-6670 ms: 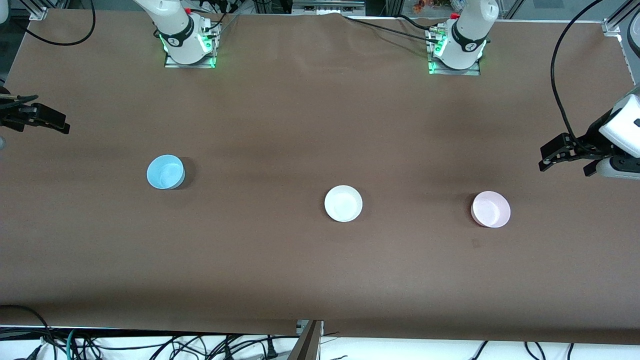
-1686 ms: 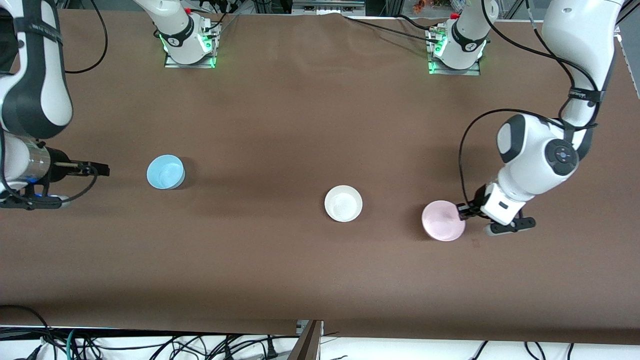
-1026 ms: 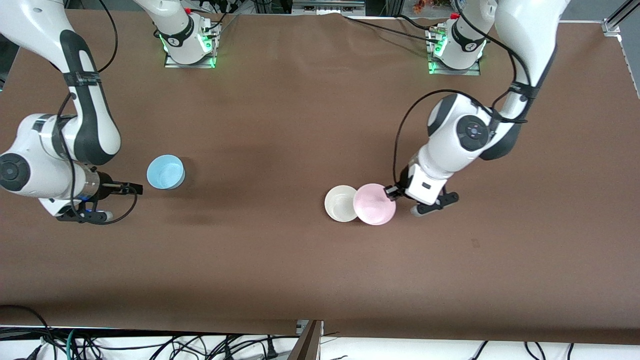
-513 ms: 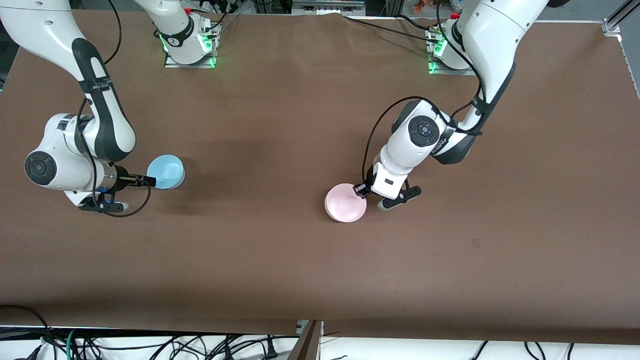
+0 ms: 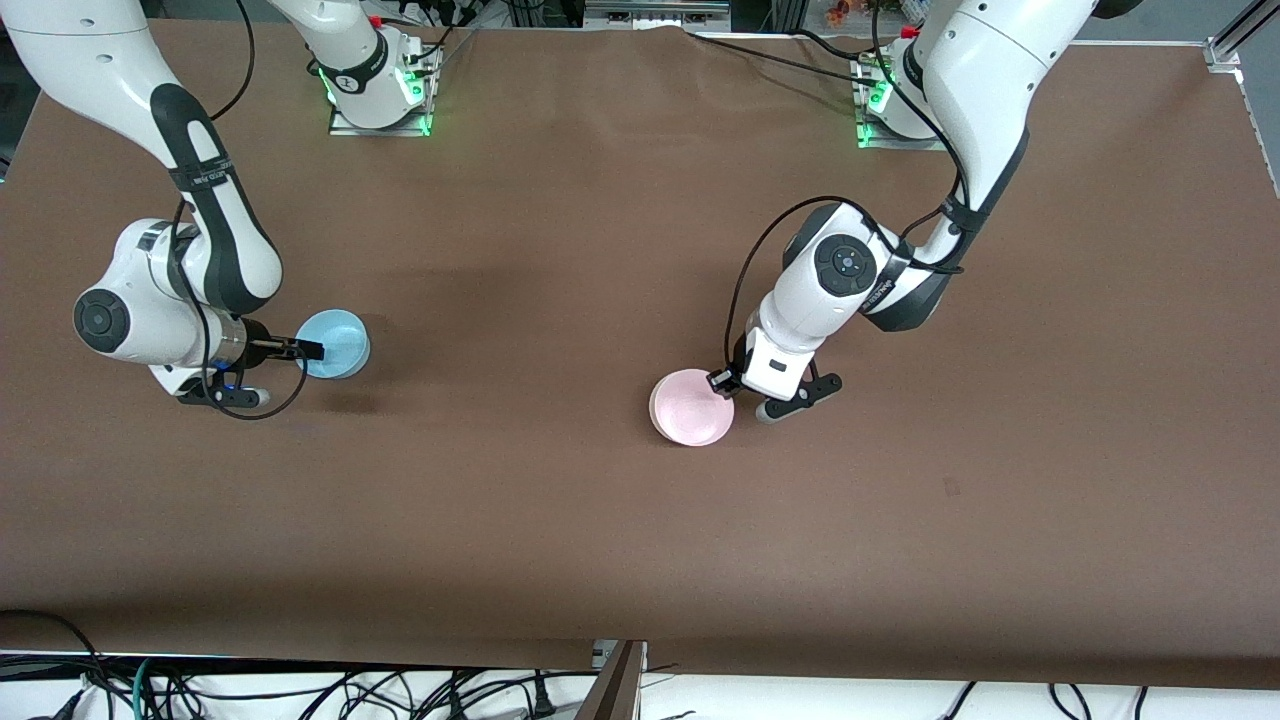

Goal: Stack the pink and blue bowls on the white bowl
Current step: 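Release the pink bowl with the left gripper while the right gripper grasps blue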

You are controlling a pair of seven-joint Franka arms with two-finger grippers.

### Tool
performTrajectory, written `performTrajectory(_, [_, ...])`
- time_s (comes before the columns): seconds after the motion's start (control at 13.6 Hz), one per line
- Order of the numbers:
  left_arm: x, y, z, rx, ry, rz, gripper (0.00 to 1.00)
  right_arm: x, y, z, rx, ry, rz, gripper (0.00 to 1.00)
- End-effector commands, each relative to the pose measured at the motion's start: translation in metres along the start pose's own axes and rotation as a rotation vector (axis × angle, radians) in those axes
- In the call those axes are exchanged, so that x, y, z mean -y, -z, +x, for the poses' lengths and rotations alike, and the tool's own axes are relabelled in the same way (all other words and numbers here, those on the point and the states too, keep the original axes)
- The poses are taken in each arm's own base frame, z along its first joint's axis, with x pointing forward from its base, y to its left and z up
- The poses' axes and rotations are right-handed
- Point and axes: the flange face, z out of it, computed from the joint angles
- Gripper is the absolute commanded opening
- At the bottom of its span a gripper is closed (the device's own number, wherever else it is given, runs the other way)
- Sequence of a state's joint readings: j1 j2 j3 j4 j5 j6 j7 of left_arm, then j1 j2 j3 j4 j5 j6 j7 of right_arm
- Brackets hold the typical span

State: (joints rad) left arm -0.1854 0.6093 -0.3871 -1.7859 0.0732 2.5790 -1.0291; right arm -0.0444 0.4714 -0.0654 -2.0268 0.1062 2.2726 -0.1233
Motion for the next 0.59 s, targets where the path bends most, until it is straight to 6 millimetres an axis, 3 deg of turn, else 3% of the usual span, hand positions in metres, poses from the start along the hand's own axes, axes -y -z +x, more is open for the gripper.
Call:
performTrajectory(0.0, [-0.0077,-0.0043,-0.0047,-0.01,0.005,0.002,0.0,-0.0031,0.0063,-0.0134,-0.02,0.018,0.066,1.0])
performTrajectory(0.15, [-0.0084,-0.0056,-0.0066,-0.008,0.002,0.003,0.0,-0.0068,0.0043,-0.0146,-0.02,0.025,0.086,0.95])
performTrajectory(0.22, [-0.0074,-0.0066,-0.0073,-0.007,0.002,0.006,0.0,-0.0077,0.0044,-0.0147,-0.02,0.023,0.085,0.8])
performTrajectory(0.29, [-0.008,-0.0065,-0.0067,-0.007,0.003,0.004,0.0,-0.0068,0.0042,-0.0148,-0.018,0.025,0.086,0.53])
performTrajectory(0.51, [-0.0062,-0.0086,-0.0067,-0.005,0.004,0.008,0.0,-0.0068,0.0013,-0.0144,-0.015,0.017,0.093,0.36])
